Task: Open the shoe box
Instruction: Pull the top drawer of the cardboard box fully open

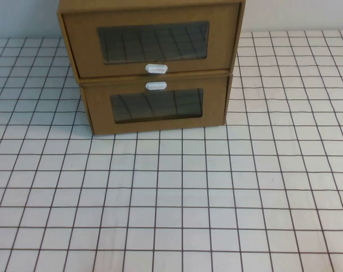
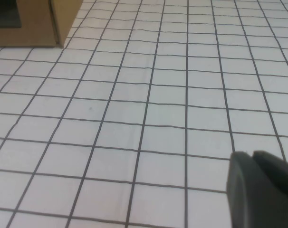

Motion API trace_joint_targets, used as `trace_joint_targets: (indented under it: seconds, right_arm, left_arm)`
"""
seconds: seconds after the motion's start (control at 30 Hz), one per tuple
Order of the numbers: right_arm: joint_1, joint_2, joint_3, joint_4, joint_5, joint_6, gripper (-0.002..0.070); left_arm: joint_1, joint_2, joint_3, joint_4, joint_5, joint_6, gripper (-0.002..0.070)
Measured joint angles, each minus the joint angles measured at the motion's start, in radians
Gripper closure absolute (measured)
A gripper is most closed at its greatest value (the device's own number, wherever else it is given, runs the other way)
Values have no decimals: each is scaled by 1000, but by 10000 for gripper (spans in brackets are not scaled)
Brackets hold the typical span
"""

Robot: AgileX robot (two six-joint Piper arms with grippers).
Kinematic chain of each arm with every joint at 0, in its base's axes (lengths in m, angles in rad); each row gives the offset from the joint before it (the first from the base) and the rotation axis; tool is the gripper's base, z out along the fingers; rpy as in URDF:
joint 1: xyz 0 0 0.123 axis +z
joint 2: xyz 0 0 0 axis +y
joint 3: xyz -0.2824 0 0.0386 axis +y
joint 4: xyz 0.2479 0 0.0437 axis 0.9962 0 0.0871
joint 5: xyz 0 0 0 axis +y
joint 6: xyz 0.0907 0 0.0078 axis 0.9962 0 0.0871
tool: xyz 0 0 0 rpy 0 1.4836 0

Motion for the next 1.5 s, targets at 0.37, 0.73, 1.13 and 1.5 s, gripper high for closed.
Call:
trace_joint_targets:
  seconds: [0.37,0.73,1.13,1.5]
  right_arm:
    - [0,0,0,0,0,0,689]
    - [0,0,0,0,0,0,689]
    - [0,0,0,0,0,0,689]
    - [0,0,0,0,0,0,689]
  left_arm:
    - [0,0,0,0,0,0,677]
    - [0,0,0,-5,0,0,677]
    - [0,0,0,-167,-80,-40,677]
    - [0,0,0,-570,-246,-79,677]
